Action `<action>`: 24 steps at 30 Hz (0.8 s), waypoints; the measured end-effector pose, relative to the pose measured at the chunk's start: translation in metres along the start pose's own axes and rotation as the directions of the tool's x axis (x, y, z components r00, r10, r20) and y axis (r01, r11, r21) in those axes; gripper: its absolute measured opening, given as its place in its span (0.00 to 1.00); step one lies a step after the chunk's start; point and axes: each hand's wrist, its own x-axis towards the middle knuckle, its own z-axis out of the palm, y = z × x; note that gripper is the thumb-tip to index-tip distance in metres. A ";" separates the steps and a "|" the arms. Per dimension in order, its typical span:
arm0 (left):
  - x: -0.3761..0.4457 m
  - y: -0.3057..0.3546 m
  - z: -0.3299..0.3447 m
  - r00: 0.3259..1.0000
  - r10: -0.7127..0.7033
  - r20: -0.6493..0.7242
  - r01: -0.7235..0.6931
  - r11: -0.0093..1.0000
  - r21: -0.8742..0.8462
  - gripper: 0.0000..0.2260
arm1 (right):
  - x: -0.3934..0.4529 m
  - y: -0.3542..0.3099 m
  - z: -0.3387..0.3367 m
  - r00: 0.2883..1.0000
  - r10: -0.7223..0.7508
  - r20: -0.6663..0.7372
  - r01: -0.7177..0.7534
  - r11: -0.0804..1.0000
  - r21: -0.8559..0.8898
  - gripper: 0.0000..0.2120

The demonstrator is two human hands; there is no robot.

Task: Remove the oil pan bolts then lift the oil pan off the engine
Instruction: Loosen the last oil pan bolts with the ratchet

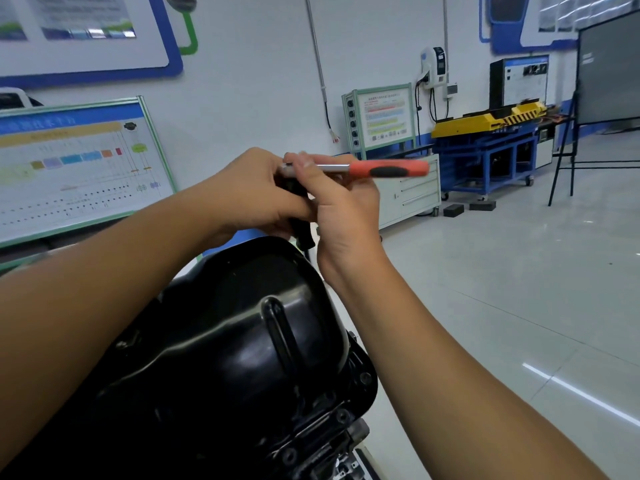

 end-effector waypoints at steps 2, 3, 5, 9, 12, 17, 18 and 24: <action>-0.001 0.000 -0.002 0.998 -0.032 0.054 0.038 0.993 -0.109 0.16 | 0.001 -0.002 0.004 0.996 0.082 -0.031 -0.080 0.994 0.078 0.08; -0.001 0.000 -0.004 0.995 -0.040 0.087 0.053 0.987 -0.149 0.18 | 0.001 -0.003 0.005 0.996 0.084 -0.027 -0.082 0.993 0.089 0.08; -0.002 0.001 -0.005 0.994 -0.026 0.106 0.041 0.989 -0.144 0.14 | 0.001 -0.004 0.001 1.000 -0.004 -0.005 0.004 1.000 0.008 0.04; -0.001 0.001 -0.002 1.000 0.014 -0.013 -0.015 1.000 -0.013 0.08 | -0.003 -0.002 0.001 0.997 -0.081 -0.001 0.080 0.991 -0.106 0.05; -0.002 0.002 -0.005 0.998 -0.026 0.057 0.032 0.995 -0.097 0.11 | -0.001 -0.007 0.005 0.991 0.117 -0.061 -0.112 0.990 0.086 0.08; -0.001 0.000 -0.006 0.999 -0.008 0.044 0.010 0.999 -0.048 0.11 | -0.005 -0.008 -0.002 0.997 -0.072 -0.022 0.071 0.996 -0.053 0.06; 0.000 0.000 -0.004 1.000 0.001 0.002 -0.001 1.000 -0.010 0.10 | -0.005 -0.007 -0.001 0.993 -0.114 -0.010 0.112 0.988 -0.109 0.08; -0.002 0.000 -0.006 0.996 -0.002 0.091 0.016 0.988 -0.152 0.12 | -0.004 -0.008 0.006 0.993 0.066 -0.094 -0.056 0.993 0.105 0.07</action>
